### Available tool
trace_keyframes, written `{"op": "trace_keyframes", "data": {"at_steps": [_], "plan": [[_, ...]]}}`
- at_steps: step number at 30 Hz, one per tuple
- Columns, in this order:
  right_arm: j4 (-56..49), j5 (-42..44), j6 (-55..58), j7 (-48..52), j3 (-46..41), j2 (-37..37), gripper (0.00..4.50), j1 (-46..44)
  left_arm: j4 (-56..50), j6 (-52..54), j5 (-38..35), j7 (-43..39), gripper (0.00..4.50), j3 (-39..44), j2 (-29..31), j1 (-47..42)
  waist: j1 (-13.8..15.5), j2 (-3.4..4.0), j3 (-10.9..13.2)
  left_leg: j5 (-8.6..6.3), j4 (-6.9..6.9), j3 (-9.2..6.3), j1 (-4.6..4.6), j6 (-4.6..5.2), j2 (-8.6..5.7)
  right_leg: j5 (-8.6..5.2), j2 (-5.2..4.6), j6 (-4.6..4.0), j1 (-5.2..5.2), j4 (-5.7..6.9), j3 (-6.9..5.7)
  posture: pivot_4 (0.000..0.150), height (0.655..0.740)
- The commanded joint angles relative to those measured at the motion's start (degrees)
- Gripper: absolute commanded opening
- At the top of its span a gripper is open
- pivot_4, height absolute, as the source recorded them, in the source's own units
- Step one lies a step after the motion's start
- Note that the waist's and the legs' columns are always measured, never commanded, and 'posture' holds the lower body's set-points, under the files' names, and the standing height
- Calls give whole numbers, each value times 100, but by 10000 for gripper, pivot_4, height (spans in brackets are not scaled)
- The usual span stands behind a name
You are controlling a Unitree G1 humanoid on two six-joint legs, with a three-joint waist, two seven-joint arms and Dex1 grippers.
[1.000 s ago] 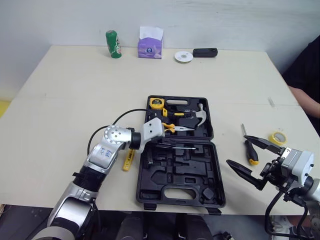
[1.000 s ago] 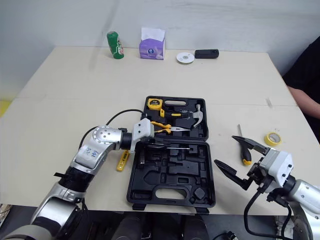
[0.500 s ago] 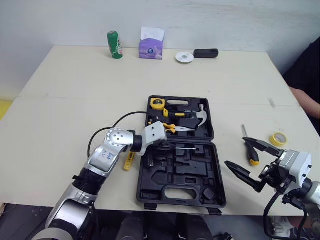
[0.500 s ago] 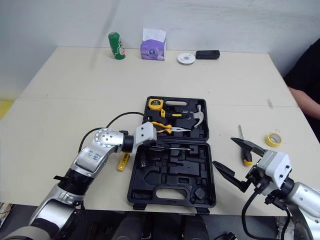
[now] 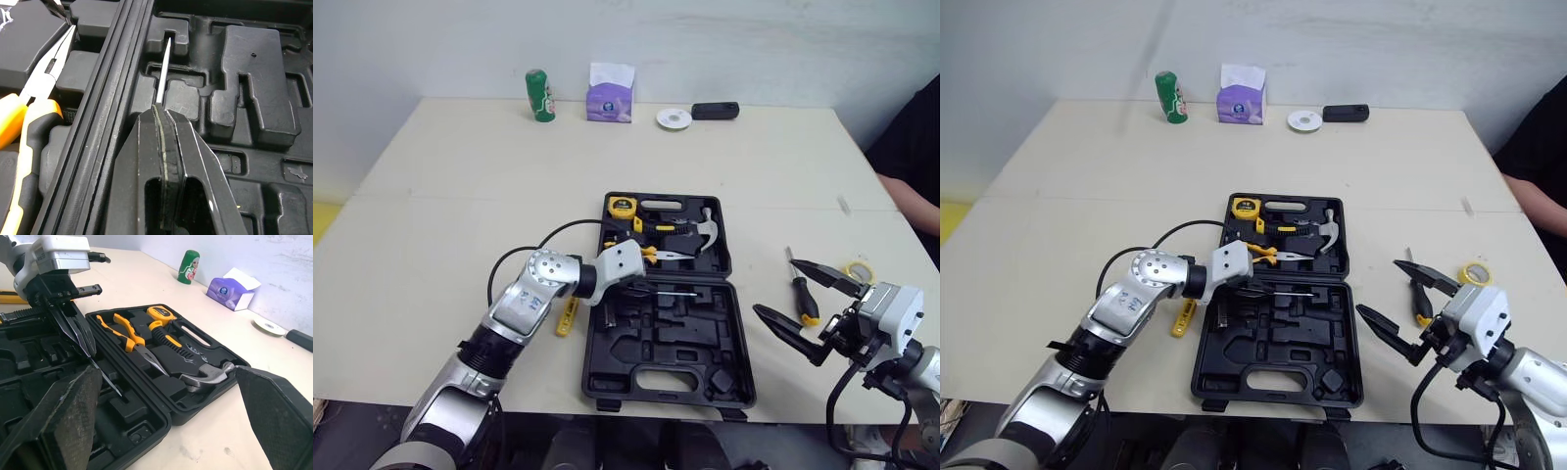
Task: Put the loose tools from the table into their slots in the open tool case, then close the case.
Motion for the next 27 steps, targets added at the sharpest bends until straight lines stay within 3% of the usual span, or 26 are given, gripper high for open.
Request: {"op": "trace_keyframes", "data": {"at_steps": [1, 7, 13, 16, 19, 24, 27], "plan": [[-120, 16, -62, -13, -133, -54, 45000, -86, 793, 398, 549, 201, 61, -599, 13, 390, 4, 9, -23, 0, 0, 0, 2, 0, 0, 0, 0, 0, 2, -2, 0, 1500, 7400], [-88, 3, -55, 11, -124, -49, 45000, -143, 1131, 293, 586, 399, 61, -639, -200, 394, 7, 20, -125, -26, -1, -1, 20, 10, 7, 0, -1, 0, 28, -23, -2, 1500, 7400], [-53, 28, -63, 51, -189, -54, 45000, -93, 694, -286, -34, 28, 61, -105, -310, 264, 3, 28, -125, -69, -12, -7, 61, 14, 11, -4, -4, -6, 71, -46, -4, 1500, 7400], [-1, 75, -92, 67, -338, -24, 45000, 8, 442, -793, -579, -335, 61, 395, -377, 188, 1, 38, -105, -58, -20, -9, 48, 30, 11, -6, -4, -9, 57, -54, -7, 1500, 7400], [47, 117, -137, 83, -496, 14, 45000, 115, 308, -1263, -990, -635, 61, 805, -380, 129, 1, 36, -72, -27, -16, -8, -26, 4, 8, -4, -6, -7, -13, -47, -10, 1500, 7400], [402, 146, -423, 273, -1051, 117, 45000, 493, 344, -1903, -1648, -899, 61, 1748, -223, -126, 8, 32, 2, -17, -14, -7, -41, 4, 6, -4, 1, -6, -21, -43, -28, 1500, 7400], [766, 94, -719, 392, -1396, 205, 45000, 732, 339, -1612, -1901, -1306, 61, 2052, 315, -61, -10, 30, 11, -17, -14, -5, -37, 5, 4, -2, 4, -3, -16, -43, -30, 1500, 7400]]}}
